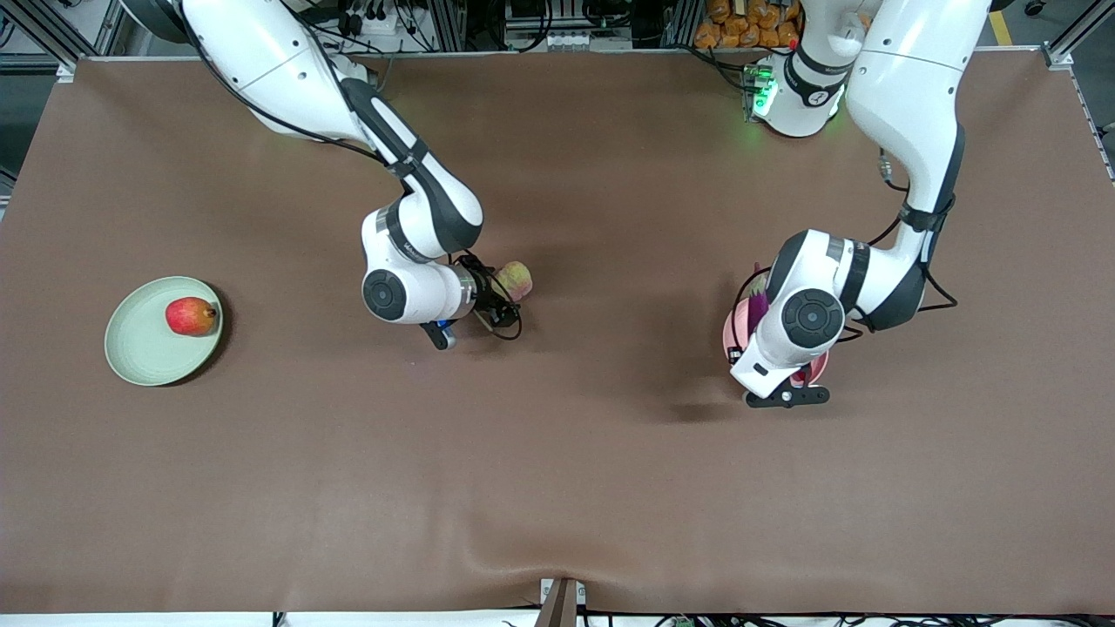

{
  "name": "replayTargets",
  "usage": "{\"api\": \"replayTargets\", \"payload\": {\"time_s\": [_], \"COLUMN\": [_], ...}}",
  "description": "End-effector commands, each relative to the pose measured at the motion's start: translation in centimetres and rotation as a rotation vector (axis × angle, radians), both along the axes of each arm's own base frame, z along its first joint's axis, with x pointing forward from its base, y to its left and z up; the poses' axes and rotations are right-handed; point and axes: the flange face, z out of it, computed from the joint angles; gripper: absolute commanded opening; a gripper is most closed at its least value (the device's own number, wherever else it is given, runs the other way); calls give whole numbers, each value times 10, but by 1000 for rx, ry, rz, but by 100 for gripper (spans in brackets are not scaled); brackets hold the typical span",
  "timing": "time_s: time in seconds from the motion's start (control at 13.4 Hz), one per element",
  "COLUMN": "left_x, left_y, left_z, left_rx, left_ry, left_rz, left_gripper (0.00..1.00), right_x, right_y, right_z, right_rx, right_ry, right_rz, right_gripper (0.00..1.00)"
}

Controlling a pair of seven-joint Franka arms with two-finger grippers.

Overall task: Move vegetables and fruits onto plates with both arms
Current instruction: 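Carry the eggplant to the pink plate while the right gripper grasps the pear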

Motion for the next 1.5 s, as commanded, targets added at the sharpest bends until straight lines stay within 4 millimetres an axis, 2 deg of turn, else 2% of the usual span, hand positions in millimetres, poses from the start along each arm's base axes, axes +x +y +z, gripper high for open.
{"api": "replayTargets", "payload": {"time_s": [0.0, 0.07, 0.15, 0.3, 0.37, 0.45, 0.52, 0.6, 0.67, 0.82, 1.05, 1.2, 1.35, 1.42], "left_x": [4, 6, 6, 7, 8, 8, 8, 8, 8, 9, 11, 11, 12, 13], "left_y": [2, 9, 10, 12, 12, 13, 14, 14, 11, 12, 13, 12, 11, 11], "left_z": [-5, -9, -10, -14, -15, -16, -17, -17, -17, -15, -5, 4, 25, 40], "left_rx": [7, 7, 9, 9, 9, 10, 10, 10, 9, 7, 4, 2, -1, -3], "left_ry": [-29, -27, -26, -24, -24, -23, -21, -22, -23, -26, -40, -49, -66, -77], "left_rz": [-14, -6, -5, -2, -2, -2, 1, 0, -1, 2, 7, 6, 6, 4], "left_gripper": [0, 0, 0, 0, 0, 7, 46, 99, 100, 100, 100, 100, 100, 100], "right_x": [-13, -18, -14, -10, -2, 4, 16, 30, 38, 49, 57, 60, 66, 70], "right_y": [4, 11, 4, -8, -24, -44, -76, -117, -152, -216, -313, -399, -455, -471], "right_z": [-5, -4, -2, 9, 22, 36, 54, 78, 92, 105, 98, 95, 102, 103], "right_rx": [-22, -27, -30, -27, -23, -7, 24, 78, 125, 79, 38, 88, 87, 89], "right_ry": [-28, -38, -34, -7, 20, 40, 67, 101, 129, 123, 112, 64, 34, 37], "right_rz": [0, 26, 19, 26, 39, 90, 128, 188, 265, 397, 581, 705, 864, 958], "right_gripper": [76, 9, 0, 0, 0, 0, 0, 0, 0, 0, 0, 0, 0, 0]}}
